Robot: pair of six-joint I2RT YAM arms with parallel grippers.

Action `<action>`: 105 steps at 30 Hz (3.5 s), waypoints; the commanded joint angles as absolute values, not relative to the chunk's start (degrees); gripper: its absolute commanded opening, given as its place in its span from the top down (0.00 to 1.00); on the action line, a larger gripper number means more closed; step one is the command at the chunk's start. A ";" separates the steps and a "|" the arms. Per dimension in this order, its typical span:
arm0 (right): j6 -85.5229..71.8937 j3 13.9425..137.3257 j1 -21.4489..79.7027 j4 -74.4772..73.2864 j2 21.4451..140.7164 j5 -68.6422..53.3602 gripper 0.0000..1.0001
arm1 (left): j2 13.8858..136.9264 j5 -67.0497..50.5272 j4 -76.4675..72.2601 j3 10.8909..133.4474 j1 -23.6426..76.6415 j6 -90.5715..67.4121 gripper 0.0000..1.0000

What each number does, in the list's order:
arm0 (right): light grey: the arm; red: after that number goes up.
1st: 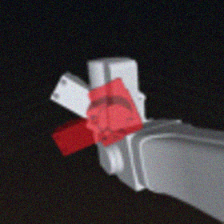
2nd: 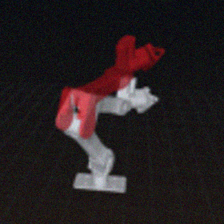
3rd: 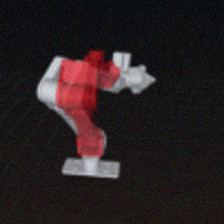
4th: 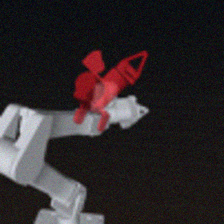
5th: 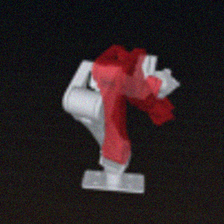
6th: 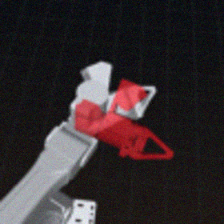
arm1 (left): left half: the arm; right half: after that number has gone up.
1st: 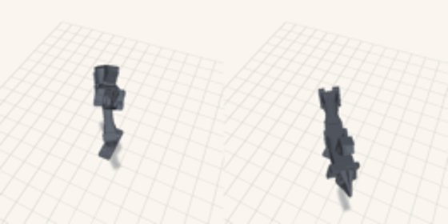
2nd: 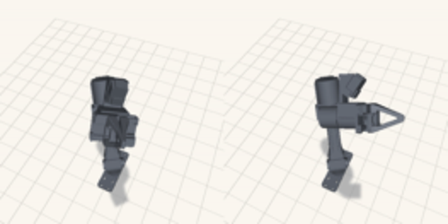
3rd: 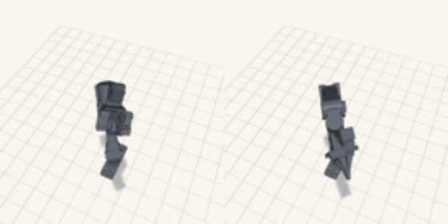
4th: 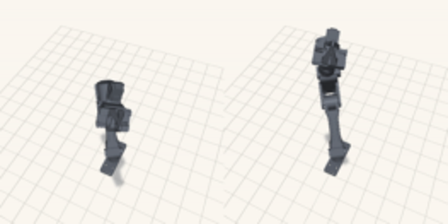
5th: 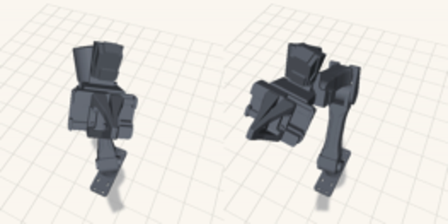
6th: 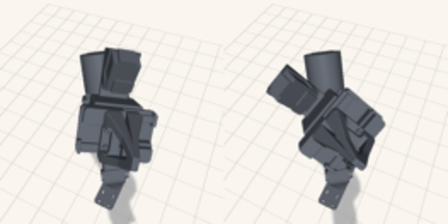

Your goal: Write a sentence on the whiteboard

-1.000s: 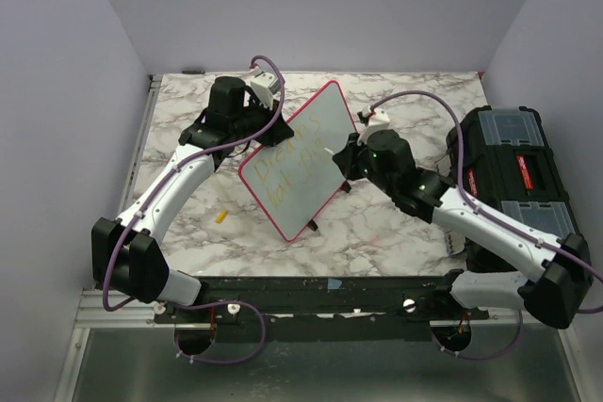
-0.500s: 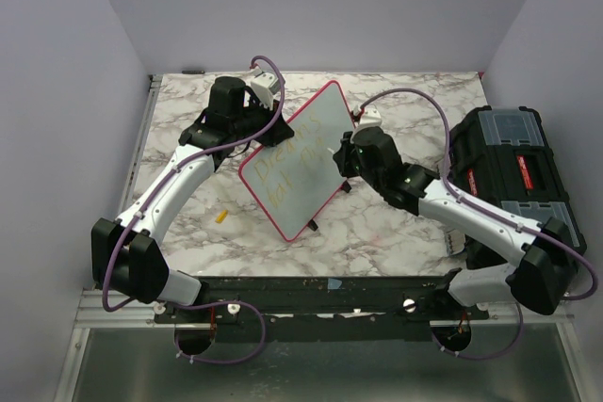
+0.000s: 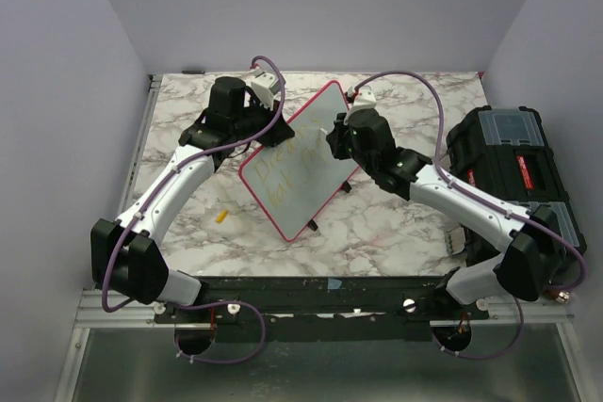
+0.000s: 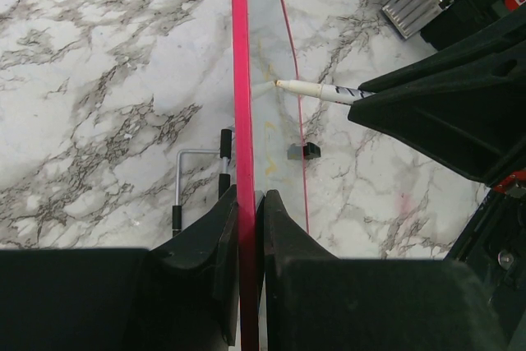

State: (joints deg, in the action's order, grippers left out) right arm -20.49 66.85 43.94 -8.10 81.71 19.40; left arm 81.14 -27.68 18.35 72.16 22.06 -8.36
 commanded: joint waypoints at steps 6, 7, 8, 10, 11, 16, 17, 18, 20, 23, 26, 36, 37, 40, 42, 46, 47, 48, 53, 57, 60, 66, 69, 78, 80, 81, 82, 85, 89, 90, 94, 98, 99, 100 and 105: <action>-20.03 66.98 43.23 -6.86 83.45 18.43 0.99 | 81.97 -25.36 20.50 69.35 23.38 -0.79 1.00; -19.97 66.77 43.24 -6.89 83.49 18.12 0.99 | 82.00 -25.33 20.53 69.35 23.38 -0.79 1.00; -20.07 66.63 43.24 -6.86 83.37 17.96 0.99 | 81.91 -25.46 20.44 69.26 23.38 -0.79 1.00; -20.06 66.40 43.23 -6.86 83.39 17.44 0.99 | 81.94 -25.46 20.52 69.26 23.38 -0.79 1.00; -20.09 66.28 43.24 -6.86 83.41 17.06 0.99 | 81.93 -25.41 20.49 69.25 23.42 -0.81 1.00; -20.44 64.61 43.20 -6.86 83.50 16.33 0.99 | 82.09 -25.45 20.61 69.35 23.55 -0.88 1.00; -20.60 64.18 43.24 -6.86 83.37 16.26 0.99 | 82.09 -25.44 20.66 69.43 23.55 -0.88 1.00; -20.58 63.80 43.23 -6.79 83.27 16.19 0.99 | 82.05 -25.41 20.68 69.39 23.55 -0.88 1.00; -20.73 62.85 43.19 -6.78 83.02 16.17 0.99 | 82.09 -25.31 20.71 69.42 23.55 -0.79 1.00; -21.03 61.60 43.18 -6.60 82.80 15.94 0.99 | 81.93 -25.22 20.57 69.35 23.55 -0.79 1.00; -21.29 60.88 43.22 -6.24 82.52 15.80 0.99 | 81.87 -25.36 20.57 69.43 23.63 -0.79 1.00; -20.74 64.03 43.23 -6.40 83.10 16.08 0.99 | 82.00 -25.14 20.62 69.26 23.72 -0.88 1.00; -20.71 64.46 43.22 -6.54 83.23 16.08 0.99 | 81.99 -25.18 20.52 69.26 23.73 -0.88 1.00; -20.49 65.62 43.23 -7.09 83.66 16.47 0.99 | 81.83 -25.23 20.55 69.30 23.73 -0.88 1.00; -20.67 66.37 43.24 -7.57 83.98 17.13 0.99 | 81.89 -25.25 20.44 69.26 23.73 -0.81 1.00; -20.56 68.38 43.23 -8.82 85.01 18.33 0.99 | 82.23 -25.07 20.52 69.35 23.73 -0.71 1.00; -20.44 68.82 43.24 -9.01 85.31 18.65 0.99 | 82.35 -24.99 20.57 69.43 23.74 -0.70 1.00; -20.43 69.26 43.24 -9.34 85.55 19.01 0.99 | 82.22 -24.90 20.61 69.43 23.74 -0.70 1.00; -20.73 70.14 43.22 -10.06 86.63 20.49 0.99 | 81.91 -24.71 20.63 69.26 23.86 -0.70 1.00; -21.03 70.05 43.20 -10.37 87.10 21.42 0.99 | 81.82 -24.63 20.66 69.18 23.82 -0.70 1.00; -21.13 69.96 43.14 -10.37 87.12 21.88 0.99 | 81.74 -24.46 20.66 69.10 23.86 -0.66 1.00; -21.57 69.57 43.15 -10.81 87.06 21.59 0.99 | 81.85 -23.66 21.15 69.26 23.99 -0.53 1.00; -21.72 69.05 43.15 -10.81 86.85 21.01 1.00 | 81.39 -23.41 21.06 69.04 24.08 -0.44 1.00; -22.83 65.73 43.16 -10.82 85.39 20.77 1.00 | 80.53 -23.21 20.84 68.74 24.19 -0.26 1.00; -22.83 65.24 43.11 -10.89 85.26 20.87 0.99 | 80.39 -23.17 20.66 68.51 24.17 -0.26 1.00; -22.91 65.13 43.11 -10.98 85.19 21.04 0.99 | 80.40 -22.95 20.67 68.55 24.17 -0.26 1.00; -22.93 65.04 43.13 -11.15 85.08 21.09 0.99 | 80.38 -22.97 20.74 68.55 24.17 -0.26 1.00; -22.91 65.03 43.11 -11.89 84.50 21.35 0.99 | 80.07 -22.76 20.79 68.42 24.17 -0.26 1.00; -22.51 64.95 43.09 -13.52 82.58 22.83 0.99 | 79.89 -22.67 20.70 68.29 24.17 -0.26 1.00; -22.40 64.82 43.15 -13.85 81.77 23.16 0.99 | 79.89 -22.72 20.65 68.29 24.17 -0.26 1.00; -22.15 63.89 43.07 -14.33 78.19 24.32 0.99 | 79.80 -22.76 20.81 68.37 24.26 -0.26 1.00; -22.16 61.53 41.65 -10.46 73.78 20.24 0.99 | 79.54 -22.84 21.01 68.38 24.42 -0.29 1.00; -22.15 61.67 41.42 -10.21 73.49 19.81 0.99 | 79.43 -22.83 21.02 68.38 24.51 -0.27 1.00; -22.04 62.13 41.13 -10.33 73.63 19.85 0.99 | 79.45 -22.78 21.07 68.42 24.52 -0.27 1.00; -21.46 64.49 40.05 -10.47 76.08 18.80 0.99 | 79.45 -22.76 21.19 68.55 24.61 -0.26 1.00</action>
